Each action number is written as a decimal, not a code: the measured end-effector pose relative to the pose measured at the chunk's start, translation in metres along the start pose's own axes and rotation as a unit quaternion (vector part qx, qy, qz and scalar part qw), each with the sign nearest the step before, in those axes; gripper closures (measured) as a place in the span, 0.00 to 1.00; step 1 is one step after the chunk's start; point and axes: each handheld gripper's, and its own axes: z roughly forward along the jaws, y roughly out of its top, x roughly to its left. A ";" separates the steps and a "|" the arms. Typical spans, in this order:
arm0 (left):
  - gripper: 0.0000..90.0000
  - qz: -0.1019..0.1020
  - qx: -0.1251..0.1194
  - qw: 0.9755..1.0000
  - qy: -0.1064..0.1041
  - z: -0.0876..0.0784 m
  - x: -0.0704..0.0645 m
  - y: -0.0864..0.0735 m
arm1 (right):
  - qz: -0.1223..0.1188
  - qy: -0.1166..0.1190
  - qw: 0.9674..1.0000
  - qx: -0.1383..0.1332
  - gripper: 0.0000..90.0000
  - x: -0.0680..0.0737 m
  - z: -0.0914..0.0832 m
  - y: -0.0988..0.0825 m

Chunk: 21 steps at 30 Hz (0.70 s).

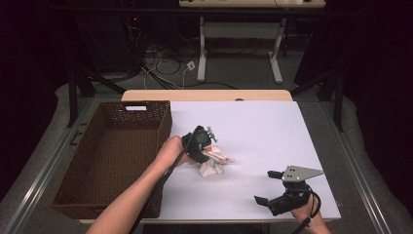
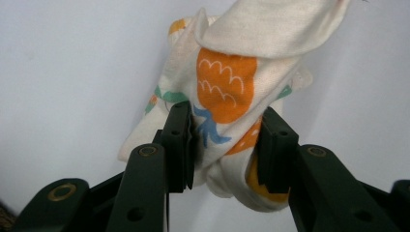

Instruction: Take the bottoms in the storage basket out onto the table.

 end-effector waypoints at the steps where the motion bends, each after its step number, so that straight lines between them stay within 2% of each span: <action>1: 0.70 0.001 0.002 1.000 0.001 0.000 0.000 0.001 | 0.000 -0.001 1.000 0.000 0.00 0.000 0.000 0.000; 4: 0.69 -0.001 0.007 1.000 0.001 0.002 0.000 0.003 | 0.000 0.001 1.000 0.000 0.00 0.000 0.000 0.000; 10: 0.68 0.008 0.018 1.000 0.003 0.009 -0.003 0.005 | 0.000 -0.001 1.000 -0.002 0.00 0.000 0.000 0.000; 19: 0.64 0.010 0.024 1.000 0.002 0.010 -0.002 0.006 | -0.001 0.000 1.000 -0.002 0.00 0.000 0.000 0.000; 21: 0.63 0.004 0.022 1.000 0.002 0.010 -0.002 0.005 | -0.002 -0.001 1.000 -0.004 0.00 0.000 0.000 0.000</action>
